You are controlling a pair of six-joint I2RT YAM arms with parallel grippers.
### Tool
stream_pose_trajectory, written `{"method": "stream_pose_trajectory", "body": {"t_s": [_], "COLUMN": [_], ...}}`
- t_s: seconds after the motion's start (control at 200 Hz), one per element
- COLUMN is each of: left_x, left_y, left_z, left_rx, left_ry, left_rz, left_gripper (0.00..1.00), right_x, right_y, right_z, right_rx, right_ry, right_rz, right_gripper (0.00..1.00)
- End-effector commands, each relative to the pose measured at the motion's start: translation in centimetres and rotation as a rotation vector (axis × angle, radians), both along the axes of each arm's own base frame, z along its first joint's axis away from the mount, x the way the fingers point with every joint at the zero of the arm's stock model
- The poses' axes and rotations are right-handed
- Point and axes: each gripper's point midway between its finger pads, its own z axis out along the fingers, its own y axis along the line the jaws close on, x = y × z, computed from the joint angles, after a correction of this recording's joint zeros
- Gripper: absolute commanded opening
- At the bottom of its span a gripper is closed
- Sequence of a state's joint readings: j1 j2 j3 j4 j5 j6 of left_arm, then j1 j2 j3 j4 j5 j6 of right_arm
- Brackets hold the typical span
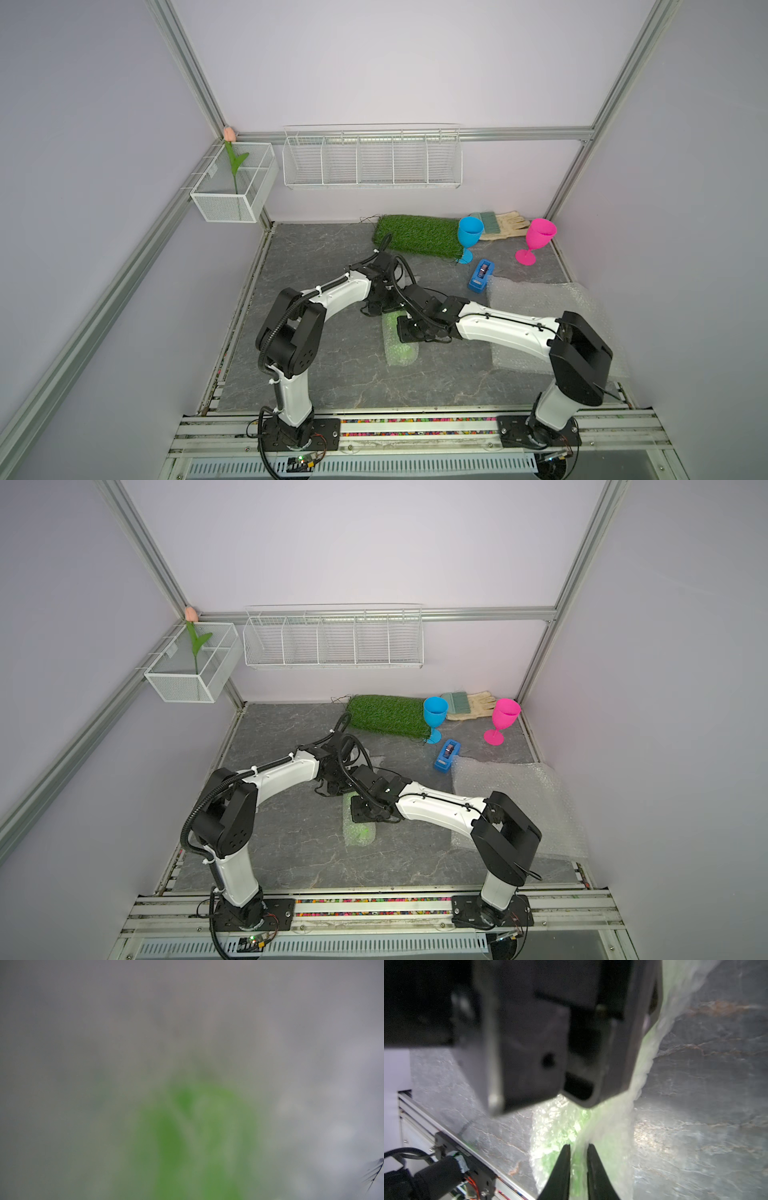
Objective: Wrap wine glasses in bubble wrap
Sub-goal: Adjust the bubble wrap at the center of the board.
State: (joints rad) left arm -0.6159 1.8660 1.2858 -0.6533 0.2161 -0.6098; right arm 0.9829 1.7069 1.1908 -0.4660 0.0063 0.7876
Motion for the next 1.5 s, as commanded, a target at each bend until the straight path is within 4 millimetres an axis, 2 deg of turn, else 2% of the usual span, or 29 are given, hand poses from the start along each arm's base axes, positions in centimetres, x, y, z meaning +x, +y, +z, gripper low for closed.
{"method": "stream_pose_trajectory", "body": {"t_s": [0.0,0.165,0.3,0.465,0.75,0.875,0.955,1.05,1.255,1.389,1.494], "left_x": [-0.1,0.2,0.5,0.8,-0.1,-0.4,-0.1,0.7,1.4,0.9,-1.3], "left_y": [2.0,2.8,4.3,6.7,9.3,10.6,12.0,13.1,13.6,11.4,9.1], "left_z": [-0.7,1.6,3.2,3.6,-0.1,-0.2,1.2,3.9,9.9,13.0,13.8], "left_rx": [0.089,0.089,0.087,0.106,0.131,0.141,0.151,0.162,0.209,0.113,0.037], "left_ry": [0.003,-0.044,-0.065,-0.066,0.034,0.043,0.005,-0.095,-0.27,-0.406,-0.52], "left_rz": [0.065,0.07,0.097,0.123,0.135,0.146,0.152,0.127,-0.034,-0.25,-0.503], "left_gripper": [0.62,0.9,0.99,1.0,0.94,0.92,0.91,0.9,0.83,0.81,0.8], "right_x": [-0.2,-0.4,-1.3,-2.3,-3.1,-3.5,-3.5,-3.5,-4.4,-5.7,-5.7], "right_y": [-0.4,-1.5,-2.4,-3.6,-5.2,-5.1,-5.3,-5.8,-6.2,-6.4,-6.8], "right_z": [0.5,1.4,1.2,1.6,2.2,2.3,2.2,2.2,2.9,2.7,2.8], "right_rx": [-0.035,-0.067,-0.076,-0.078,-0.133,-0.142,-0.174,-0.21,-0.228,-0.215,-0.213], "right_ry": [-0.017,-0.051,-0.047,-0.069,-0.125,-0.16,-0.194,-0.237,-0.363,-0.443,-0.531], "right_rz": [0.016,0.062,0.121,0.198,0.362,0.476,0.565,0.663,0.949,1.159,1.241], "right_gripper": [0.08,0.07,0.07,0.07,0.07,0.07,0.07,0.07,0.07,0.07,0.07]}}
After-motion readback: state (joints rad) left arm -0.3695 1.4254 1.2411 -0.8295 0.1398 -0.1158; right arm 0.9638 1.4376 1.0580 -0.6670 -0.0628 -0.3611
